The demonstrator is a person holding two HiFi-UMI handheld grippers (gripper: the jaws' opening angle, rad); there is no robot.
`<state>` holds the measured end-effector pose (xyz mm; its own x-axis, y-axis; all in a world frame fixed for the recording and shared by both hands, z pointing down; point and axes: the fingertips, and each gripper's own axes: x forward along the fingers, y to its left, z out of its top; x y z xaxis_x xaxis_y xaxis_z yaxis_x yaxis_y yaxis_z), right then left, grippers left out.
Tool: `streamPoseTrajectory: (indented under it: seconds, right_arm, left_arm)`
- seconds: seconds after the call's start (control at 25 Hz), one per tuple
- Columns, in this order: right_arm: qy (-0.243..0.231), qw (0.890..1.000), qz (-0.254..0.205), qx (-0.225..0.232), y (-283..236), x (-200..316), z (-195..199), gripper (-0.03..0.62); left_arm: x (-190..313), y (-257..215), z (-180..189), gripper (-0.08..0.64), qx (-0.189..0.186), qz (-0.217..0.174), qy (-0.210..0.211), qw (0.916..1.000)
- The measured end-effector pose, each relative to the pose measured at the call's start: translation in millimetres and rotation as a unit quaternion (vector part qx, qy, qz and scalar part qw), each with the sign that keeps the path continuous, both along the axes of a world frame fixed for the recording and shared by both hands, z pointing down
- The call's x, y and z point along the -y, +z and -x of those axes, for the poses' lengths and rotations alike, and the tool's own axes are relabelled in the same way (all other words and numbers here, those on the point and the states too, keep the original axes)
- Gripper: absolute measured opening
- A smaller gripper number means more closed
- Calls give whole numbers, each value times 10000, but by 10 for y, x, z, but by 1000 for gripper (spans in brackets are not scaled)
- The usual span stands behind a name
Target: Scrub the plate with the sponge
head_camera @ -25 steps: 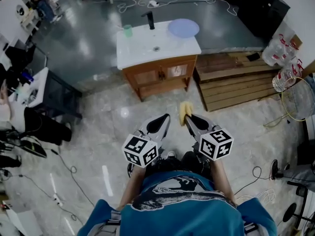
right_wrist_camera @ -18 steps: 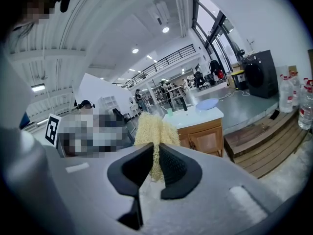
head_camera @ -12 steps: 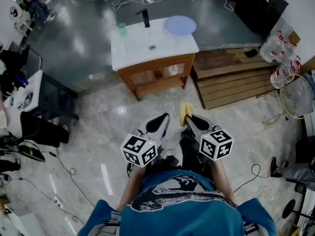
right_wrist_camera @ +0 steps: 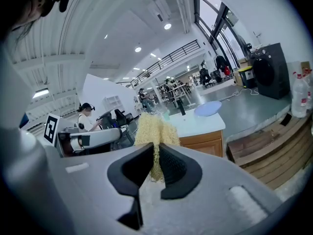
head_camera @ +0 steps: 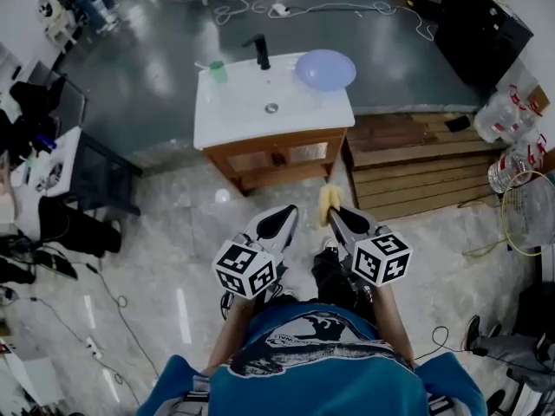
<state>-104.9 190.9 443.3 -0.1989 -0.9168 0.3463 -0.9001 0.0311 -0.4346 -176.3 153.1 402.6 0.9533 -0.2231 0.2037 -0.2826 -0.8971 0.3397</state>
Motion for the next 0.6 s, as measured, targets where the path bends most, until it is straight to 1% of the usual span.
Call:
streamPoseTrajectory:
  seconds: [0.12, 0.28, 0.44, 0.6]
  right_arm:
    - [-146, 9998, -102, -16, -94, 204, -369, 34]
    - [-302, 9994, -180, 31, -138, 429, -793, 34]
    - [-442, 9988, -175, 91, -106, 580, -1114, 34]
    - [-549, 9983, -149, 129, -44, 677, -1341, 34]
  left_arm:
    - [156, -75, -361, 11, -50, -31, -153, 9999]
    - [358, -81, -775, 11, 13, -61, -345, 9994]
    - [522, -72, -1064, 11, 49, -54, -579, 9983]
    - [588, -22, -1285, 11, 80, -41, -687, 9976]
